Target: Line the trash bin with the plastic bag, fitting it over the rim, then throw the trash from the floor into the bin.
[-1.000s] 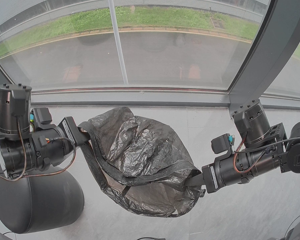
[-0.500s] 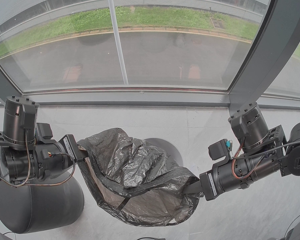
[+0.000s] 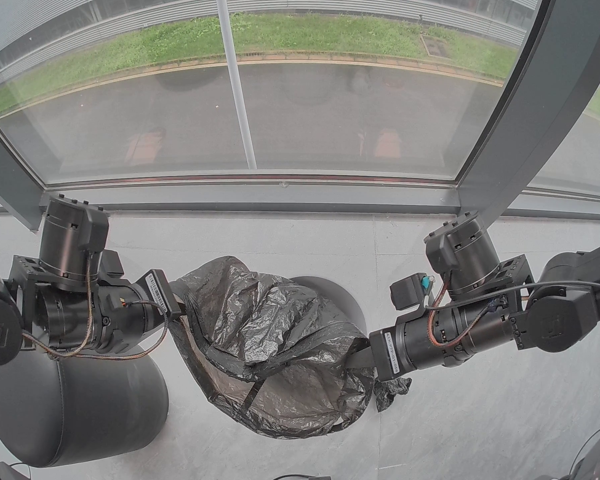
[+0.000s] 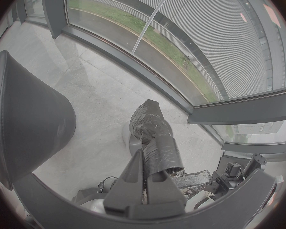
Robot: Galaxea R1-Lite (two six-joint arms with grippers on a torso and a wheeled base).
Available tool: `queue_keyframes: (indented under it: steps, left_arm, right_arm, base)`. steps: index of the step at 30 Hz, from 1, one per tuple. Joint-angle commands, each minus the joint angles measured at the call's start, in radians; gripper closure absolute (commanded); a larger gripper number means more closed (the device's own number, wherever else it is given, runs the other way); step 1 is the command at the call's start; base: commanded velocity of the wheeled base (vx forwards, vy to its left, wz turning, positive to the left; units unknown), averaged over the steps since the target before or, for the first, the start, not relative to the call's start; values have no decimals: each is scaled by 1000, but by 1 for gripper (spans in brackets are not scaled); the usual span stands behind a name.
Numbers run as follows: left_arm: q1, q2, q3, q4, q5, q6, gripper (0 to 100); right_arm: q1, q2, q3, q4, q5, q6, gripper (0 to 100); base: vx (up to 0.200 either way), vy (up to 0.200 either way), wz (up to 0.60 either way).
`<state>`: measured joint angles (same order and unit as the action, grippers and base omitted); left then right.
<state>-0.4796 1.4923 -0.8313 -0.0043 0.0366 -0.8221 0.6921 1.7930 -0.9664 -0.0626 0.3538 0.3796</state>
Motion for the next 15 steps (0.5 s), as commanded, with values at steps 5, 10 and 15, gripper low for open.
queue_keyframes:
  steps: [5, 10, 15]
  left_arm:
    - [61, 128, -52, -3, -61, 0, 100]
    - [91, 192, -89, -3, -81, 0, 100]
    - [104, 243, -126, -6, -81, 0, 100]
  right_arm:
    - [-37, 160, -37, -71, 1, -4, 100]
    - [-52, 235, -101, -91, -1, -5, 100]
    - [-71, 293, -175, -92, -6, -8, 100]
  base:
    - [0, 0, 0]
    - [0, 0, 0]
    - [0, 0, 0]
